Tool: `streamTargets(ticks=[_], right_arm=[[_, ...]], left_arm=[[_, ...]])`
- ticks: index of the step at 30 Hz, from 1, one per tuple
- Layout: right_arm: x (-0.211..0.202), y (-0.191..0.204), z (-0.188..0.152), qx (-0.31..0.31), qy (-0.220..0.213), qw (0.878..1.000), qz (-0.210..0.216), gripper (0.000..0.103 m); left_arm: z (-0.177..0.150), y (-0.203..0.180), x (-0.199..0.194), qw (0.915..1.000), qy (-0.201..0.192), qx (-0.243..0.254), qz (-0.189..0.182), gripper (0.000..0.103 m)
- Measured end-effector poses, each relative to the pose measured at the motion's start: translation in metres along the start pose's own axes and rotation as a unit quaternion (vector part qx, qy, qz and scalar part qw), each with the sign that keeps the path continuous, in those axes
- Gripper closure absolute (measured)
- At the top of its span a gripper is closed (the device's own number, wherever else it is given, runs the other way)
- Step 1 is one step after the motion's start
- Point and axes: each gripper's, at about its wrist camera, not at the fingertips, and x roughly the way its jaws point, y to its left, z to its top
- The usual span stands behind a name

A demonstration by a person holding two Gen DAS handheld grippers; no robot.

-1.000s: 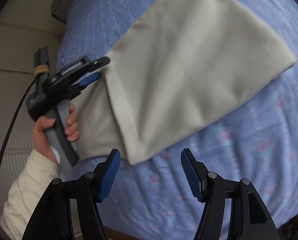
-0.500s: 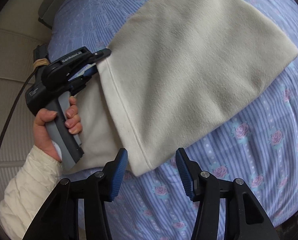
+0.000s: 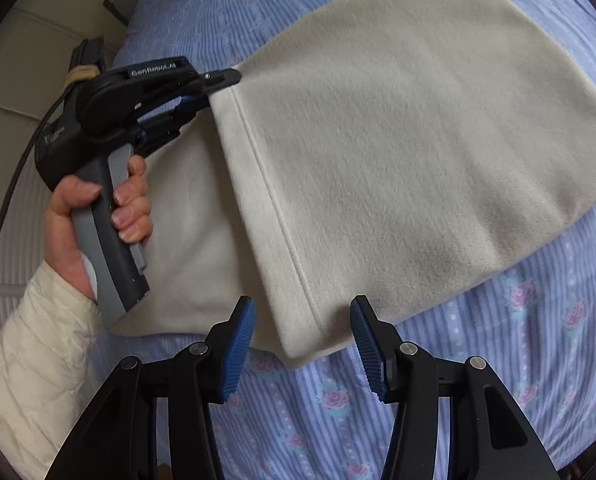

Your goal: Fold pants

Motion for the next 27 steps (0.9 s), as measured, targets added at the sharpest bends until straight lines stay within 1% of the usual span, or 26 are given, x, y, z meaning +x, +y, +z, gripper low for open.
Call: streamTargets(ticks=[3,6,8,9,10,11,12,15,16,17,18,20,21,23,25,26,27], right_arm=[[0.008,0.001,0.001,-0.009,0.004,1.000,-0.001,0.051],[0.013,0.005,-0.002,-0.018,0.016,1.000,0.003,0.051],[0.014,0.018,-0.009,-0.035,0.022,0.999,0.008,0.051],[0.012,0.022,-0.011,-0.040,0.022,0.999,0.012,0.051],[0.008,0.027,-0.014,-0.043,0.024,0.999,0.021,0.051],[0.004,0.033,-0.017,-0.045,0.029,0.998,0.041,0.051],[0.001,0.037,-0.020,-0.048,0.032,0.997,0.053,0.051],[-0.018,0.053,-0.032,-0.074,0.029,0.995,0.062,0.051],[-0.026,0.056,-0.038,-0.084,0.024,0.994,0.060,0.051],[-0.036,0.058,-0.043,-0.095,0.017,0.994,0.052,0.050],[-0.042,0.061,-0.045,-0.102,0.010,0.994,0.043,0.049],[-0.053,0.064,-0.048,-0.117,-0.010,0.993,0.017,0.036],[-0.056,0.066,-0.047,-0.122,-0.017,0.992,0.006,0.034],[-0.058,0.073,-0.039,-0.131,-0.026,0.991,-0.018,0.033],[-0.059,0.074,-0.023,-0.138,-0.023,0.990,-0.035,0.033],[-0.059,0.077,-0.013,-0.144,-0.024,0.988,-0.044,0.033],[-0.057,0.082,-0.011,-0.151,-0.023,0.987,-0.053,0.033]], left_arm=[[0.001,-0.002,0.001,1.0000,0.002,-0.002,0.009,0.084],[0.005,-0.015,0.000,0.9994,0.000,0.001,0.034,0.076],[0.007,-0.024,-0.019,0.9976,-0.028,0.006,0.063,0.068],[0.006,-0.026,-0.034,0.9965,-0.048,0.005,0.068,0.064],[0.005,-0.026,-0.047,0.9958,-0.061,0.003,0.068,0.058],[0.001,-0.025,-0.065,0.9946,-0.074,0.002,0.072,0.054],[-0.003,-0.025,-0.080,0.9935,-0.083,0.002,0.078,0.054],[-0.029,-0.017,-0.133,0.9877,-0.109,-0.008,0.112,0.047],[-0.045,-0.011,-0.155,0.9844,-0.120,-0.020,0.128,0.041],[-0.056,-0.002,-0.171,0.9820,-0.127,-0.032,0.137,0.038],[-0.073,0.005,-0.189,0.9788,-0.133,-0.046,0.149,0.036],[-0.101,0.018,-0.214,0.9720,-0.139,-0.065,0.178,0.031],[-0.118,0.027,-0.226,0.9672,-0.141,-0.080,0.196,0.031],[-0.144,0.042,-0.239,0.9617,-0.137,-0.105,0.213,0.029],[-0.168,0.060,-0.247,0.9562,-0.135,-0.134,0.223,0.028],[-0.181,0.070,-0.249,0.9517,-0.139,-0.156,0.225,0.027],[-0.192,0.080,-0.248,0.9477,-0.147,-0.179,0.220,0.025]])
